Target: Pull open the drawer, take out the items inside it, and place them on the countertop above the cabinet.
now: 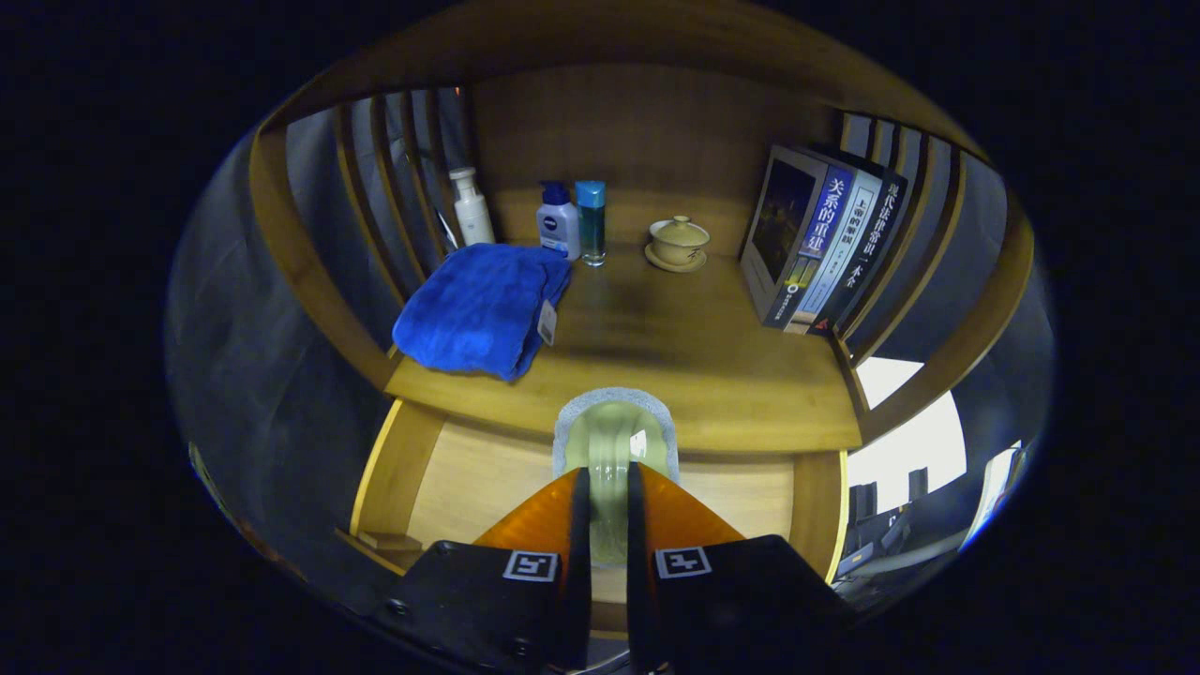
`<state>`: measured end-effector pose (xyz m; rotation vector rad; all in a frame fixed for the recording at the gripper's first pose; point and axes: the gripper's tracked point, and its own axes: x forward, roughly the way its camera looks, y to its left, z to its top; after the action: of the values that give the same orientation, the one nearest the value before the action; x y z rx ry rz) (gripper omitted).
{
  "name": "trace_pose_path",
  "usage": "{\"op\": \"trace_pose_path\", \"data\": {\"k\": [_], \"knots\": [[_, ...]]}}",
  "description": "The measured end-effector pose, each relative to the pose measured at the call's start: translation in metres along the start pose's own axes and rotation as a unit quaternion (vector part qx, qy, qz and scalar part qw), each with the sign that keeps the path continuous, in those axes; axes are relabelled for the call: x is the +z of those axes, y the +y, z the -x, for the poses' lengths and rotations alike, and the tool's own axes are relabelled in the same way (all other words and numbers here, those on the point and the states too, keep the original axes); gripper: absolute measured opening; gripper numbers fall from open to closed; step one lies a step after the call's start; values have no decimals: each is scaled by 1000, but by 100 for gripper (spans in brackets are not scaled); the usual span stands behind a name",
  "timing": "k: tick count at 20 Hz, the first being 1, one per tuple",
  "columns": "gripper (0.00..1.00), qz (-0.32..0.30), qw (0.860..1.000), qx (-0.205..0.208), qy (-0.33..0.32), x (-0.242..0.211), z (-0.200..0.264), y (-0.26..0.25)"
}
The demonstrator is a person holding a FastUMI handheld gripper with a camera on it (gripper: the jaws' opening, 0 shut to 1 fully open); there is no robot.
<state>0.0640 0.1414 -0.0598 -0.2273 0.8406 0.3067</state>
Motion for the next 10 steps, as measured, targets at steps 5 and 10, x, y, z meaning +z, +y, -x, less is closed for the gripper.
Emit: {"op": "trace_pose_path", "data": {"k": [5,10], "knots": [[24,-20,1000,-5,-15,42,-37,-8],[24,-18,999,-18,-29,79,-75,-21]]}}
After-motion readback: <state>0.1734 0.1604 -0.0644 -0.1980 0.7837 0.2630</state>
